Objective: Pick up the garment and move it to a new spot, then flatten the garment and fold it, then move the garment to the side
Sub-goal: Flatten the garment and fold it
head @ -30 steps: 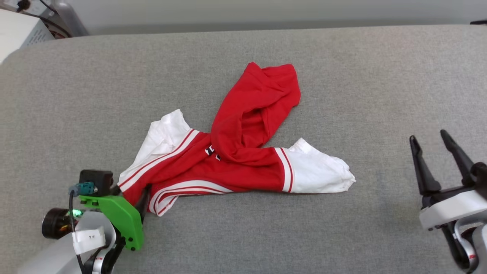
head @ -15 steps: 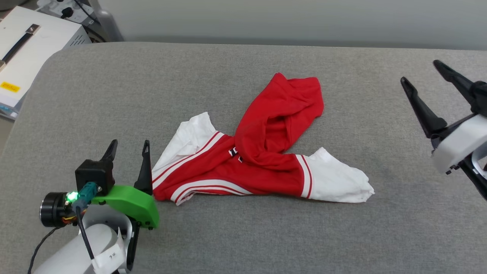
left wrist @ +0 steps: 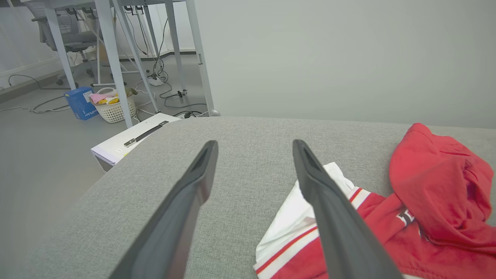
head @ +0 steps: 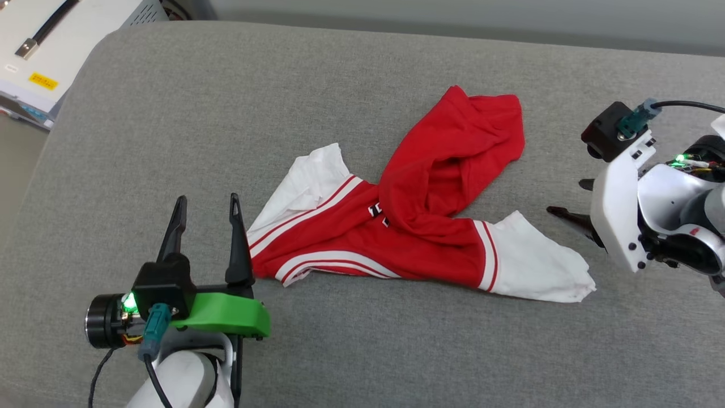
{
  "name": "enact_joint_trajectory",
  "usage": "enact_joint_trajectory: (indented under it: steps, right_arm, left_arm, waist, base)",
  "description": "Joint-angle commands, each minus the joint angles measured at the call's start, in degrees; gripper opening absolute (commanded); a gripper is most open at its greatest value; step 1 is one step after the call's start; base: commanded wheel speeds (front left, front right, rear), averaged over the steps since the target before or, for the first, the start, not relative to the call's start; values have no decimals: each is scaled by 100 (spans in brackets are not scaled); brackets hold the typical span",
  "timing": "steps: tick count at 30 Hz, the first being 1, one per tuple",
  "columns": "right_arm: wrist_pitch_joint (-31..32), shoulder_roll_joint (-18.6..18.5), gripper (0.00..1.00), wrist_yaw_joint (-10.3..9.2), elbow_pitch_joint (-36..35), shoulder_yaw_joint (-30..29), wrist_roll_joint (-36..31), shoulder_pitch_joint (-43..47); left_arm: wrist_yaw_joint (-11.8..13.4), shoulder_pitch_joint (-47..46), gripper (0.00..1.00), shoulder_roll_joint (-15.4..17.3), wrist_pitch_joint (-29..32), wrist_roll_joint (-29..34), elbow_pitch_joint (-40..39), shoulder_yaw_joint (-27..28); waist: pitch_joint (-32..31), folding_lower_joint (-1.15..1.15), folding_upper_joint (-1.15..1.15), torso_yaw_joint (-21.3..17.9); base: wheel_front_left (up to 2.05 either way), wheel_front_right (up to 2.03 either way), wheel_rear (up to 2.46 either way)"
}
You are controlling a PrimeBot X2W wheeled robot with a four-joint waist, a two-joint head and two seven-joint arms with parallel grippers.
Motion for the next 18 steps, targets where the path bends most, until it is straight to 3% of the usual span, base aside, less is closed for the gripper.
enact_joint_trajectory:
  steps: [1,9,14,15,16,18]
  right_arm:
    - [40,74,100,-4,144,121,39,-177]
    - [-135,525,100,-4,1367,1338,-71,-529]
    - [-465,645,97,-4,1748,1954,149,-503]
    - [-674,636,31,-4,1732,2044,172,-541]
    - [-874,626,0,-4,1719,2087,207,-563]
    - [-1311,582,0,-4,1666,2123,339,-593]
  left_arm:
    - [-104,89,100,-123,-32,121,14,92]
    - [-733,61,100,-791,-32,719,248,585]
    - [-1015,67,100,-1033,-32,981,380,870]
    - [-1072,84,100,-1073,-32,1028,421,931]
    - [-1113,100,100,-1101,-32,1064,447,986]
    - [-1199,166,100,-1147,-32,1131,516,1108]
  waist:
    - [237,0,0,165]
    - [579,0,0,341]
    - [572,0,0,285]
    - [531,0,0,255]
    - [482,0,0,225]
    - [344,0,0,145]
  base:
    - [0,0,0]
    - [0,0,0]
    - [0,0,0]
    - [0,0,0]
    - [0,0,0]
    - [0,0,0]
